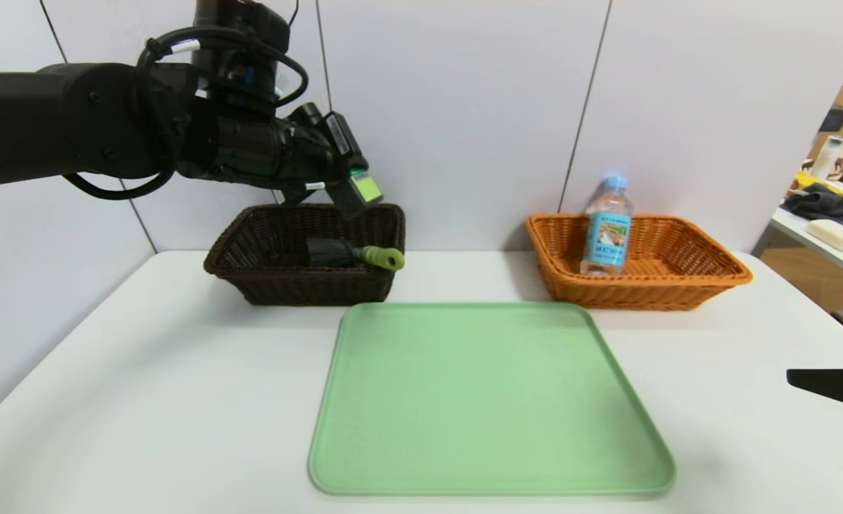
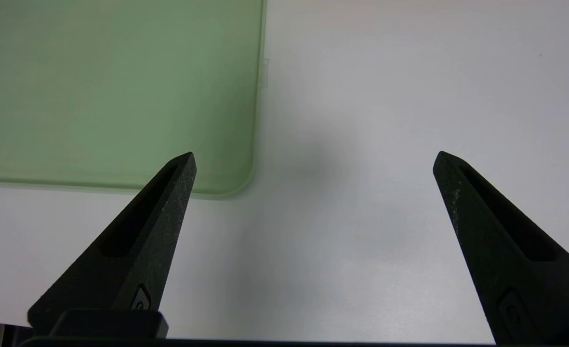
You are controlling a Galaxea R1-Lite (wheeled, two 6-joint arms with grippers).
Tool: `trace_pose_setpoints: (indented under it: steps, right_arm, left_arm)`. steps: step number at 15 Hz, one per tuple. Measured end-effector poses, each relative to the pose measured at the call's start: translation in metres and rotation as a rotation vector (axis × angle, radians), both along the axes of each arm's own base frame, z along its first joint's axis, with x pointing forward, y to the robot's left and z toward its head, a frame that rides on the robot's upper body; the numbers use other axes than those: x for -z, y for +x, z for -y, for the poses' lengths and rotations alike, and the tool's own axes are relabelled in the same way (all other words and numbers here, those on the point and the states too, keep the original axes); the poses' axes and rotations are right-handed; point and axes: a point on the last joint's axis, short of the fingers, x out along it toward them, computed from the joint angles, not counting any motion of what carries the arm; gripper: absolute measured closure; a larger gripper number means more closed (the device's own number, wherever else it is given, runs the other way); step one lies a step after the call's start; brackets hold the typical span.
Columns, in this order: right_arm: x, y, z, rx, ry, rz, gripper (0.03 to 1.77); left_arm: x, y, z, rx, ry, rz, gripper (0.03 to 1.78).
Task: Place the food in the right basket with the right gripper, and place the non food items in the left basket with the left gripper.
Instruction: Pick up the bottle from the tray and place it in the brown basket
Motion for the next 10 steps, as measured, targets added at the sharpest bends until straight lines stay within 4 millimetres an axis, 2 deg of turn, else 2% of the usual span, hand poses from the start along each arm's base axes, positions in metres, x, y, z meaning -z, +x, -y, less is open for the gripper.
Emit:
trace_pose_setpoints:
  steps: [6, 10]
  right_arm:
    - [0.000, 0.000, 0.000, -0.005, 0.003, -0.001, 0.10]
    - [-0.001, 0.000, 0.000, -0.006, 0.003, 0.001, 0.10]
  left_arm:
    - [0.008, 0.021, -0.030, -0.163, -0.134, -0.112, 1.20]
    - [0.024, 0.038, -0.038, -0.221, -0.130, -0.159, 1.20]
